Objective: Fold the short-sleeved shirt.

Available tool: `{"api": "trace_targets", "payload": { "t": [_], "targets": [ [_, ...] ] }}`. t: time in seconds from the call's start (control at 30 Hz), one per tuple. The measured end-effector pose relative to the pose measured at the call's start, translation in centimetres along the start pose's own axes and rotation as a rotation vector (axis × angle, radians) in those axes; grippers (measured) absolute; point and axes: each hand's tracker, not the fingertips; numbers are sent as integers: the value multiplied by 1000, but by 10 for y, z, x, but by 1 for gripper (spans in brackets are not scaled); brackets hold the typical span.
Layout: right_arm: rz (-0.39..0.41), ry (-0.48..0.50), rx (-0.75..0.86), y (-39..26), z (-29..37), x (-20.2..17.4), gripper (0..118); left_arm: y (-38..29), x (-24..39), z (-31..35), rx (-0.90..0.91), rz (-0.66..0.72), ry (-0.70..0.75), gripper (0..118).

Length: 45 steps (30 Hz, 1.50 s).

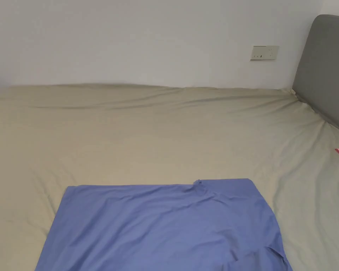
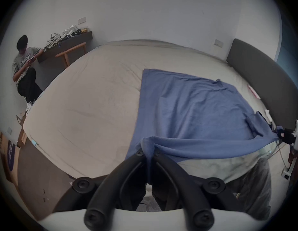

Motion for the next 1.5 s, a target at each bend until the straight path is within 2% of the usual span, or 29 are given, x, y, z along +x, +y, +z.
{"api": "trace_targets", "payload": {
  "t": [0.07, 0.1, 0.17, 0.23, 0.27, 0.3, 0.33, 0.37, 0.4, 0.43, 0.5, 0.63, 0.73, 0.8, 0.97, 1.07, 1.1, 1.13, 1.2, 1.23, 1.27, 1.3, 1.33, 1.37, 1.4, 1.43, 1.5],
  "targets": [
    [-68, 39, -70, -4, -20, 9, 4, -1, -3, -18, -36, 6, -7, 3],
    [-87, 33, -78, -6, -29, 11, 4, -1, -4, -28, -61, 14, -18, 9],
    [-87, 33, -123, -10, -48, 14, 5, -2, -3, -43, -117, 25, -23, 40],
    [-69, 15, -148, -16, -61, 13, 7, -5, -1, -52, -141, 22, 59, 69],
    [-60, 19, -165, -19, -67, 13, 12, -9, -1, -54, -128, 20, 55, 84],
    [-49, 23, -190, -23, -72, 13, 12, -12, -3, -57, -130, 19, 52, 84],
    [-44, 20, -217, -25, -76, 13, 16, -14, -5, -60, -144, 18, 51, 90],
    [-43, 6, -248, -28, -81, 14, 25, -18, -7, -62, -177, 17, 48, 99],
    [-47, -8, -245, -30, -81, 14, 41, -21, -8, -62, -182, 23, 47, 105],
    [-47, -25, -218, -32, -77, 14, 56, -24, -10, -61, -180, 28, 43, 105],
    [-44, -32, -115, -30, -63, 14, 69, -25, -11, -53, -172, 42, 45, 105],
    [-71, -14, -28, -13, -30, 15, 72, -16, -14, -33, -98, 74, 37, 107],
    [-36, -50, 101, 0, -1, 6, 73, -7, -16, -22, -49, 77, 14, 115],
    [-4, -34, 141, 5, 11, -2, 73, -2, -15, -25, -59, 47, -9, 118],
    [13, -12, 162, 3, 17, -19, 73, -9, -12, -61, -200, 2, -25, 117],
    [26, -7, 112, 0, 7, -19, 73, -11, -9, -83, -226, -13, -51, 114],
    [25, 5, 95, -1, 3, -18, 73, -12, -9, -91, -240, -15, -62, 104],
    [22, 17, 81, -3, 0, -16, 73, -12, -9, -99, -273, -11, -73, 80],
    [0, 18, 37, -6, -11, -10, 73, -13, -9, -112, -312, 18, -81, 79],
    [-11, 17, 11, -7, -15, -7, 73, -13, -7, -109, -280, 19, -68, 72],
    [-23, 23, -8, -9, -20, -3, 73, -9, -4, -105, -276, 9, -55, 58],
    [-35, 33, -20, -10, -24, 1, 73, -7, 0, -101, -278, -17, -59, 58],
    [-50, 38, -35, -12, -28, 5, 73, -6, 2, -97, -263, -35, -88, 50],
    [-66, 45, -53, -13, -32, 8, 73, -5, 6, -93, -232, -21, -144, 33],
    [-76, 55, -78, -14, -38, 11, 73, -3, 12, -89, -214, -19, -149, 10],
    [-77, 64, -103, -16, -42, 12, 71, -1, 16, -86, -206, -44, -88, 10],
    [-65, 84, -145, -20, -51, 13, 67, 2, 25, -81, -180, -84, -81, 10]
  ]
}}
